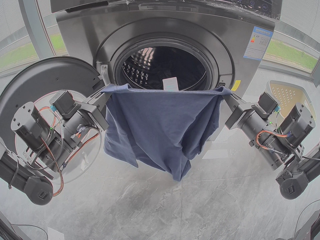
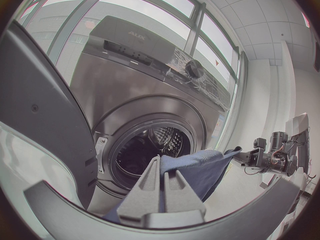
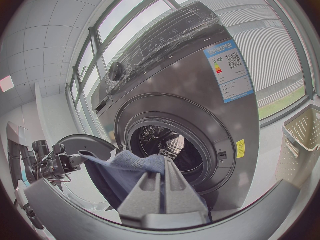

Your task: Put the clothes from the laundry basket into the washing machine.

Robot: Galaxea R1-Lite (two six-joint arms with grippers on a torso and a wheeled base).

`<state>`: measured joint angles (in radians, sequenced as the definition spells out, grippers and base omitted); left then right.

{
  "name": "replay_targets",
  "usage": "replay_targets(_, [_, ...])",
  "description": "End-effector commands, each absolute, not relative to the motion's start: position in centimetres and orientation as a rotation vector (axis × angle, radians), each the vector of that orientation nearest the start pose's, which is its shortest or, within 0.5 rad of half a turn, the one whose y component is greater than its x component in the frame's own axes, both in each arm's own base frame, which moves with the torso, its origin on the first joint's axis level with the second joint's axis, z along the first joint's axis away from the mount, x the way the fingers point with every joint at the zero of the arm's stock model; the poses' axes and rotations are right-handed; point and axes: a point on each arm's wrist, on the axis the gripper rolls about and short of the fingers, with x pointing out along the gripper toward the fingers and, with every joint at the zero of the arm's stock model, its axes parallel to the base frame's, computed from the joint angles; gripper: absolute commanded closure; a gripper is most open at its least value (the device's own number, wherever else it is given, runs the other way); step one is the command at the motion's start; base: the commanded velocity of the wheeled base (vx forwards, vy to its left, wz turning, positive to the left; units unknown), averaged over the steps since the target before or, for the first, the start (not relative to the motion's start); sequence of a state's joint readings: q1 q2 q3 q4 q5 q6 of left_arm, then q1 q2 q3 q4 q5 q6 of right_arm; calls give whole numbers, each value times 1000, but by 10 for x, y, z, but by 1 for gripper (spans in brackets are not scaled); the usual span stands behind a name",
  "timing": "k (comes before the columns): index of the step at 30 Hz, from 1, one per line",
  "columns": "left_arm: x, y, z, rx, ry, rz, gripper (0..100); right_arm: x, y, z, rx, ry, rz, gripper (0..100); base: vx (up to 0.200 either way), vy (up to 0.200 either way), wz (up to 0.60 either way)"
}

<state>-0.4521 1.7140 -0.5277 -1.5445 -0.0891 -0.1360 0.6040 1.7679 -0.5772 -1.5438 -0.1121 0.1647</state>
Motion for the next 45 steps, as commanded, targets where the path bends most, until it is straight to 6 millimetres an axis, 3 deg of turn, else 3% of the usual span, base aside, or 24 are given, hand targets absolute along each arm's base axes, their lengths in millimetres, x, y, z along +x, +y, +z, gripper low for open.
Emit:
replay_targets(1, [241, -120, 207, -201, -348, -560, 100, 239, 162, 198, 287, -302, 515, 100, 0, 0, 0])
replay_targets(23, [244, -128, 225, -219, -421, -590, 100, 239, 161, 213, 315, -360, 487, 100, 0, 0, 0])
replay_targets(27, [245, -144, 230, -224, -431, -648, 100, 236, 159, 218, 322, -378, 485, 100, 0, 0, 0])
replay_targets(32, [244, -145, 237, -234, -447, -656, 100, 237, 158, 219, 322, -381, 481, 100, 0, 0, 0])
replay_targets(45, [245, -150, 243, -240, -475, -673, 100, 243, 168, 194, 306, -288, 500, 100, 0, 0, 0])
